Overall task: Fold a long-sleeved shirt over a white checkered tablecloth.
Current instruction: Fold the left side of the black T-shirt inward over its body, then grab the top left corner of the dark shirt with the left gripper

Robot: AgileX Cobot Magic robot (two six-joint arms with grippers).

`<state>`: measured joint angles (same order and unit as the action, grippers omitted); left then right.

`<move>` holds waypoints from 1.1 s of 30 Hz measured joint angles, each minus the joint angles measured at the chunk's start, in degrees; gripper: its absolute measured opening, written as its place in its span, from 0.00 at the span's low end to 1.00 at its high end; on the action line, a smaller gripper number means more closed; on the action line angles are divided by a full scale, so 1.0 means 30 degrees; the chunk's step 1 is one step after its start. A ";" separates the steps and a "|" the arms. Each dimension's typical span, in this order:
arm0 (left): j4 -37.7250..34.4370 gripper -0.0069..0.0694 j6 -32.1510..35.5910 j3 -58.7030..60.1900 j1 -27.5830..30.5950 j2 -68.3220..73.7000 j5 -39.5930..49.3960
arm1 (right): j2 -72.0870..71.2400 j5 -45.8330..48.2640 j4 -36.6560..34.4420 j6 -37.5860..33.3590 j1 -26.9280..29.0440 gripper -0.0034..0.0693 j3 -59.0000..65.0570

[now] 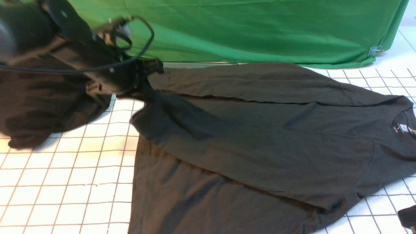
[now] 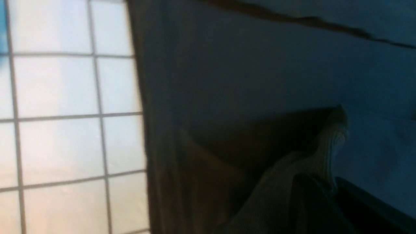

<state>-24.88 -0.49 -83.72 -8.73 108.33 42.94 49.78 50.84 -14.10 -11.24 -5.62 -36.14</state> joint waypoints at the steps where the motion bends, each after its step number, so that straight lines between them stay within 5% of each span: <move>1: 0.0140 0.12 -0.0315 -0.0052 0.0000 0.0317 -0.0042 | 0.0000 0.0000 0.0000 0.0000 0.0000 0.28 0.0000; 7: 0.2183 0.20 -0.2337 -0.1844 0.0000 0.2596 -0.0634 | 0.0000 -0.0042 0.0000 0.0013 0.0000 0.29 0.0000; 10: 0.3187 0.33 -0.3158 -0.3933 0.0083 0.3725 -0.0714 | 0.0000 -0.0208 -0.0004 0.0266 0.0000 0.29 0.0000; 20: 0.1126 0.64 -0.4347 -0.9312 0.1600 0.6737 -0.0066 | 0.0000 -0.0371 -0.0022 0.1003 0.0000 0.31 0.0000; 26: -0.3265 0.68 -0.4328 -0.9558 0.2606 0.8525 0.0156 | 0.0000 -0.0896 -0.0022 0.1691 0.0000 0.31 0.0000; 33: -0.4554 0.65 -0.4208 -0.9558 0.2648 0.9455 0.0019 | 0.0000 -0.1250 -0.0022 0.1832 0.0000 0.31 0.0000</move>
<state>-38.54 -13.11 -112.39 -0.78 136.69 43.00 49.78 47.09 -14.17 -5.75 -5.62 -36.14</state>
